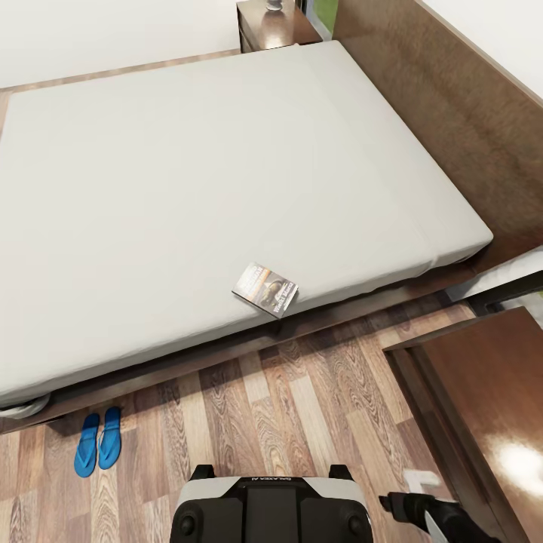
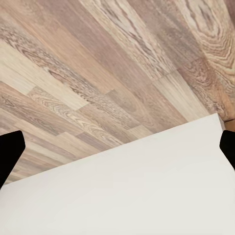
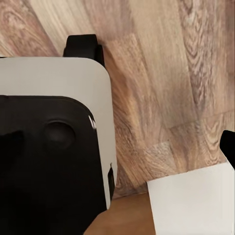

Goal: In the bedroom, move the book from the bed onto either nightstand, and place the two sandals side by side next to the bed.

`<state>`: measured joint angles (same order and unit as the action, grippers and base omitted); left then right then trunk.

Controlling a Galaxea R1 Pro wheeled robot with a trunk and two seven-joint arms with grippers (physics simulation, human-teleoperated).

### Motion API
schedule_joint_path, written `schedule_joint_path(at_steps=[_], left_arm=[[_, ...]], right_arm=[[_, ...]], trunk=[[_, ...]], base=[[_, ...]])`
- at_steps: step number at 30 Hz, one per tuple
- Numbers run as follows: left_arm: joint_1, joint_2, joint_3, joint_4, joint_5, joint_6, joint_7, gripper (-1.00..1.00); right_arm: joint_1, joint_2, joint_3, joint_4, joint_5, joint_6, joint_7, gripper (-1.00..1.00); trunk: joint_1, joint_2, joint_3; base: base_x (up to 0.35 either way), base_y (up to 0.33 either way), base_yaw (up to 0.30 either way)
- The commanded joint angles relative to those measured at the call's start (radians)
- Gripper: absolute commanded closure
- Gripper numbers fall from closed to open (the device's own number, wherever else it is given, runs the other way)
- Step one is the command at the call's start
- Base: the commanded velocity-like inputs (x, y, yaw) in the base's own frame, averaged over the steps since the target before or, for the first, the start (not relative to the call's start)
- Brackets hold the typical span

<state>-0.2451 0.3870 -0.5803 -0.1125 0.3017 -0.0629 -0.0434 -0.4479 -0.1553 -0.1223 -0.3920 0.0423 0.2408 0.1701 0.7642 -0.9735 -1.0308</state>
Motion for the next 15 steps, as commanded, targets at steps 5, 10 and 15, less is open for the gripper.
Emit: schedule_joint_path(at_steps=[5, 10, 15], left_arm=[[0.0, 0.001, -0.007, 0.001, 0.01, -0.003, -0.004, -1.0], [0.0, 0.001, -0.007, 0.001, 0.01, -0.003, -0.004, -1.0], [0.001, 0.0, -0.007, 0.001, 0.01, -0.002, -0.004, -1.0]], right_arm=[[-0.002, 0.004, 0.014, -0.016, 0.004, 0.004, 0.036, -1.0], [-0.003, 0.006, 0.02, -0.021, 0.004, -0.001, 0.051, -1.0], [-0.003, 0.007, 0.021, -0.026, 0.003, -0.004, 0.054, -1.0]], trunk=[[0.0, 0.0, 0.0], [0.0, 0.0, 0.0], [0.0, 0.0, 0.0]], base=[[0.0, 0.0, -0.013], [0.0, 0.0, -0.05], [0.0, 0.0, -0.021]])
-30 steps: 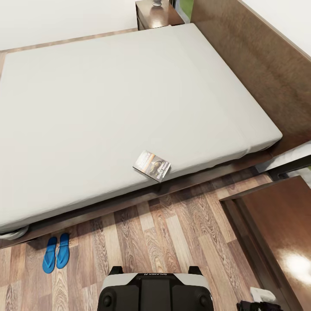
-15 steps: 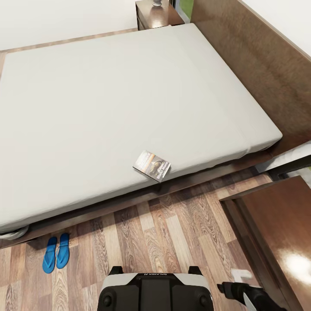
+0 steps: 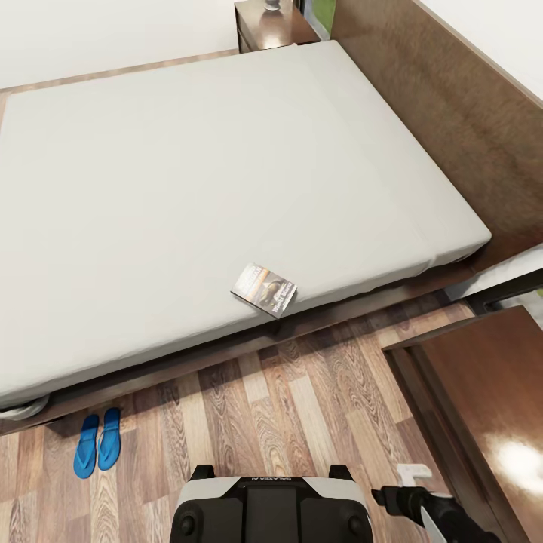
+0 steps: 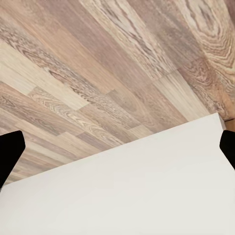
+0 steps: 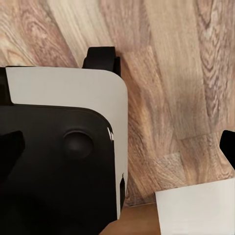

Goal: In the bedroom, move the book from the bed onto either nightstand, and place the two sandals side by side next to the bed.

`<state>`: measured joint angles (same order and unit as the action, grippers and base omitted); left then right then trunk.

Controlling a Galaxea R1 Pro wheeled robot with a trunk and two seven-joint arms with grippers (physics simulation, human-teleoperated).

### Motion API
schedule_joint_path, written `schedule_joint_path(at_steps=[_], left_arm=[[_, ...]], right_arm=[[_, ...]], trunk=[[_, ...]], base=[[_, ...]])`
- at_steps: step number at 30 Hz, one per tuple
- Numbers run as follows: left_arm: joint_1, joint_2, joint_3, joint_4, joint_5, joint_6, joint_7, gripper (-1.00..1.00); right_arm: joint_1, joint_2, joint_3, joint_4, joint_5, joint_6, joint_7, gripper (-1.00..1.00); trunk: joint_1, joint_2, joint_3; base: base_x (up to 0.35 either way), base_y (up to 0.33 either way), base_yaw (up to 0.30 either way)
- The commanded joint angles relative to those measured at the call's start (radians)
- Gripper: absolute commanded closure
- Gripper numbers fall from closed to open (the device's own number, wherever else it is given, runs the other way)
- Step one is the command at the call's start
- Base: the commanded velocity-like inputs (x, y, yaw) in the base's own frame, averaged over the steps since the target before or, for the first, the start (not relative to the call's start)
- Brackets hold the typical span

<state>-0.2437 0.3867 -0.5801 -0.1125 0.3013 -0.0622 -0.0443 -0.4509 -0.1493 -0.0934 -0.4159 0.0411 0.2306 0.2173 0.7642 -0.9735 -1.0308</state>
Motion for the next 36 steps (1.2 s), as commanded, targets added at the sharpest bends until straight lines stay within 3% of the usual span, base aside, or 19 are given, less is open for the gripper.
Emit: schedule_joint_path(at_steps=[1, 9, 21, 36], left_arm=[[0.001, 0.0, -0.008, 0.001, 0.011, -0.003, -0.003, -1.0], [0.015, -0.002, -0.007, 0.001, 0.012, -0.003, -0.002, -1.0], [0.021, -0.002, -0.006, 0.001, 0.013, -0.004, -0.002, -1.0], [0.021, -0.002, -0.005, 0.001, 0.013, -0.005, -0.002, -1.0]], right_arm=[[0.0, 0.001, -0.008, -0.004, 0.004, 0.005, 0.007, -1.0], [0.0, 0.018, -0.006, -0.011, 0.005, -0.003, 0.0, -1.0], [0.001, 0.059, -0.005, -0.022, 0.007, -0.095, -0.015, -1.0], [-0.001, 0.075, -0.015, -0.208, -0.006, -0.101, -0.01, -1.0]], trunk=[[0.0, 0.0, 0.0], [0.0, 0.0, 0.0], [0.0, 0.0, 0.0], [0.0, 0.0, 0.0]], base=[[0.0, 0.0, -0.011], [0.0, 0.0, -0.005], [0.0, 0.0, 0.0], [0.0, 0.0, 0.0]])
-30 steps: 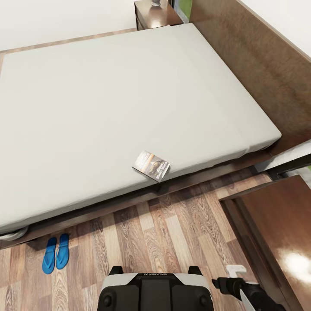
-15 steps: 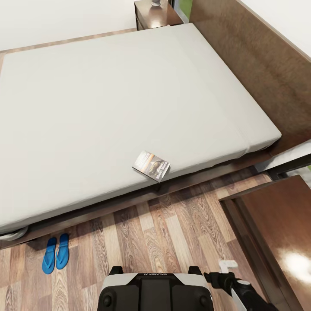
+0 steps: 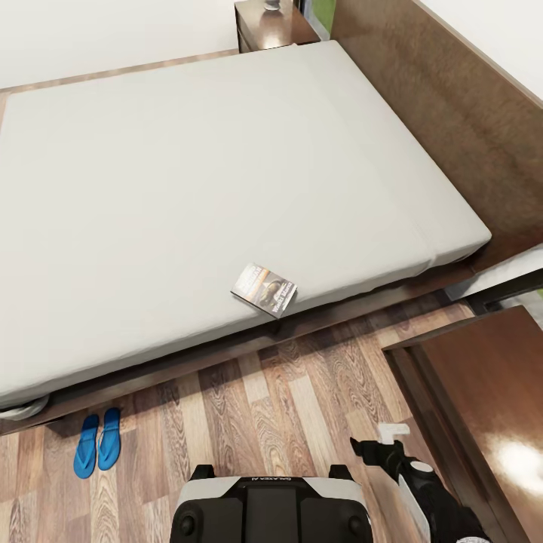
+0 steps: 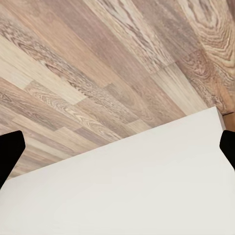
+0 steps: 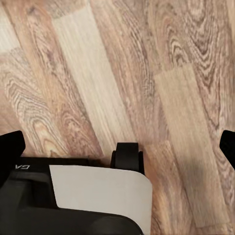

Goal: In the bedroom, move the book from the bed onto either nightstand, and place the two sandals side by side next to the bed.

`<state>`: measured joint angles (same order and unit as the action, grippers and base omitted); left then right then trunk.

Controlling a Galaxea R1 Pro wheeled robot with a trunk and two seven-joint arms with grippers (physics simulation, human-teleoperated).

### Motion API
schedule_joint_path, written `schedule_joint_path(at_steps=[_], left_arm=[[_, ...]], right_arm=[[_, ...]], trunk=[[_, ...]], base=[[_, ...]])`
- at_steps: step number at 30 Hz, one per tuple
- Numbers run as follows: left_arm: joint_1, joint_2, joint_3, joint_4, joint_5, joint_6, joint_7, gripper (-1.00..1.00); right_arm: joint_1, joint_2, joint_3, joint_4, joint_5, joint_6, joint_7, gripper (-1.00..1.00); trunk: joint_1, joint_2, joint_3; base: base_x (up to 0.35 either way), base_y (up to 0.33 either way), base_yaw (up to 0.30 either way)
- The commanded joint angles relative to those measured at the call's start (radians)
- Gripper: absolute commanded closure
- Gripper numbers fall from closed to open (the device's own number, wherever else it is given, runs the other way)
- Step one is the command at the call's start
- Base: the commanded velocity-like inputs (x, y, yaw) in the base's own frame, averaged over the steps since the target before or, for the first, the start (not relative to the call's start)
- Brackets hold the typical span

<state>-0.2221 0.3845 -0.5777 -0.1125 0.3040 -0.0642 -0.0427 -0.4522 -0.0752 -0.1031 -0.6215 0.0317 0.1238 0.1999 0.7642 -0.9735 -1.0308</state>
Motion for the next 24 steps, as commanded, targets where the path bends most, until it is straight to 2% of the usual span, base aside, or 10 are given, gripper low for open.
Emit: schedule_joint_path(at_steps=[1, 8, 11, 12, 13, 16, 17, 19, 24], left_arm=[[0.0, 0.001, -0.008, 0.001, 0.01, -0.003, -0.003, -1.0], [0.0, 0.001, -0.008, 0.001, 0.01, -0.003, -0.003, -1.0], [0.0, 0.0, -0.008, 0.001, 0.01, -0.002, -0.003, -1.0], [0.0, 0.0, -0.008, 0.001, 0.01, -0.002, -0.003, -1.0], [0.0, 0.0, -0.009, 0.001, 0.01, -0.002, -0.003, -1.0], [0.0, -0.001, -0.009, 0.001, 0.01, -0.002, -0.003, -1.0], [0.0, -0.001, -0.009, 0.001, 0.01, -0.002, -0.003, -1.0], [0.0, -0.001, -0.009, 0.001, 0.01, -0.002, -0.003, -1.0], [0.0, -0.001, -0.009, 0.001, 0.009, -0.002, -0.003, -1.0]], right_arm=[[0.0, 0.001, -0.005, -0.015, 0.003, 0.007, 0.009, -1.0], [0.0, 0.005, -0.005, -0.106, 0.0, 0.018, 0.029, -1.0], [0.0, 0.018, -0.005, -0.157, -0.001, 0.055, 0.1, -1.0], [0.0, 0.018, -0.005, -0.157, -0.001, 0.055, 0.1, -1.0], [0.0, 0.024, -0.006, -0.191, -0.001, 0.081, 0.16, -1.0], [0.0, 0.029, -0.006, -0.238, -0.007, 0.128, 0.262, -1.0], [0.0, 0.029, -0.006, -0.238, -0.007, 0.128, 0.262, -1.0], [-0.001, 0.031, -0.007, -0.265, -0.028, 0.158, 0.323, -1.0], [-0.01, 0.032, -0.003, -0.303, -0.14, 0.203, 0.42, -1.0]], trunk=[[0.0, 0.0, 0.0], [0.0, 0.0, 0.0], [0.0, 0.0, 0.0], [0.0, 0.0, 0.0], [0.0, 0.0, 0.0], [0.0, 0.0, 0.0], [0.0, 0.0, 0.0], [0.0, 0.0, 0.0], [0.0, 0.0, 0.0]], base=[[0.0, 0.0, 0.0], [0.0, 0.0, 0.0], [0.0, 0.0, 0.0], [0.0, 0.0, 0.0], [0.0, 0.0, 0.0], [0.0, 0.0, 0.0], [0.0, 0.0, 0.0], [0.0, 0.0, 0.0], [0.0, 0.0, 0.0]])
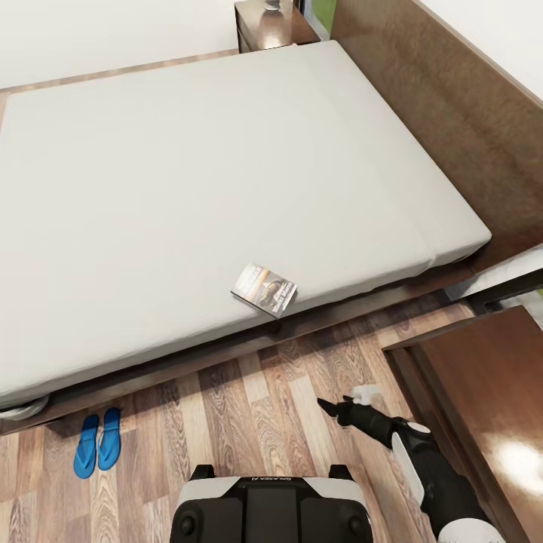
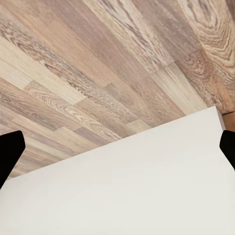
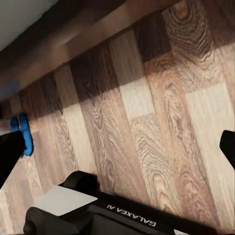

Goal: In the bedroom, move the book from the bed onto either nightstand, and place the two sandals side by side next to the bed.

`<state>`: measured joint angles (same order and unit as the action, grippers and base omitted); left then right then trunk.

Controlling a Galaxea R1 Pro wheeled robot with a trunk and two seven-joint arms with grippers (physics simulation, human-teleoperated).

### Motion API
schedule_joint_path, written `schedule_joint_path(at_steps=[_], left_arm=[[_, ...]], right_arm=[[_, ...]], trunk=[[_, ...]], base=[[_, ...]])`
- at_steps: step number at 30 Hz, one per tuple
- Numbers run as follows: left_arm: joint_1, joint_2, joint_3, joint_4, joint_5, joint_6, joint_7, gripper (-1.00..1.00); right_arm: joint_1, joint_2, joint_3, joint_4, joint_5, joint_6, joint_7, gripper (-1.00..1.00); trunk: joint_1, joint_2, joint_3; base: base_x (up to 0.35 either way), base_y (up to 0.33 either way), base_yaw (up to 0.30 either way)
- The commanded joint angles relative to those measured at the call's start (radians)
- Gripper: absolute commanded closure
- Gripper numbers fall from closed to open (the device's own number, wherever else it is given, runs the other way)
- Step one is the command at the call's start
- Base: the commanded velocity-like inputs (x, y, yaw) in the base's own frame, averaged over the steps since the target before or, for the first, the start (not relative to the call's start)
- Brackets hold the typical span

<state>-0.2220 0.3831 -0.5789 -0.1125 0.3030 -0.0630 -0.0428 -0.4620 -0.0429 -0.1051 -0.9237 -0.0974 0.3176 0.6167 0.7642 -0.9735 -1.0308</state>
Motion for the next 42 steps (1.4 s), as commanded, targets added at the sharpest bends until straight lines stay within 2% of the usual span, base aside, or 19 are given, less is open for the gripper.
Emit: schedule_joint_path(at_steps=[1, 4, 7, 10, 16, 29, 42], left_arm=[[0.0, 0.001, -0.008, 0.001, 0.01, -0.003, -0.003, -1.0], [0.0, 0.001, -0.007, 0.001, 0.01, -0.003, -0.003, -1.0], [0.0, 0.001, -0.007, 0.001, 0.01, -0.003, -0.003, -1.0], [0.0, 0.001, -0.007, 0.001, 0.011, -0.003, -0.003, -1.0], [0.0, 0.0, -0.007, 0.001, 0.011, -0.001, -0.003, -1.0], [0.0, 0.0, -0.006, 0.001, 0.011, 0.004, -0.002, -1.0], [0.0, -0.007, -0.005, 0.001, 0.012, 0.009, 0.0, -1.0]], right_arm=[[0.0, 0.0, -0.001, -0.001, -0.011, 0.009, 0.003, -1.0], [-0.014, 0.002, 0.002, -0.01, -0.056, 0.021, 0.032, -1.0], [-0.029, 0.007, 0.005, -0.014, -0.08, 0.027, 0.052, -1.0], [-0.061, 0.028, 0.008, -0.015, -0.095, 0.032, 0.064, -1.0], [-0.102, 0.049, 0.009, -0.011, -0.104, 0.033, 0.071, -1.0], [-0.131, 0.107, 0.008, -0.005, -0.112, 0.031, 0.075, -1.0], [-0.146, 0.122, 0.008, -0.002, -0.175, 0.025, 0.077, -1.0]], trunk=[[0.0, 0.0, 0.0], [0.0, 0.0, 0.0], [0.0, 0.0, 0.0], [0.0, 0.0, 0.0], [0.0, 0.0, 0.0], [0.0, 0.0, 0.0], [0.0, 0.0, 0.0]], base=[[0.0, 0.0, 0.0], [0.0, 0.0, 0.0], [0.0, 0.0, 0.0], [0.0, 0.0, 0.0], [0.0, 0.0, 0.0], [0.0, 0.0, 0.0], [0.0, 0.0, 0.0]])
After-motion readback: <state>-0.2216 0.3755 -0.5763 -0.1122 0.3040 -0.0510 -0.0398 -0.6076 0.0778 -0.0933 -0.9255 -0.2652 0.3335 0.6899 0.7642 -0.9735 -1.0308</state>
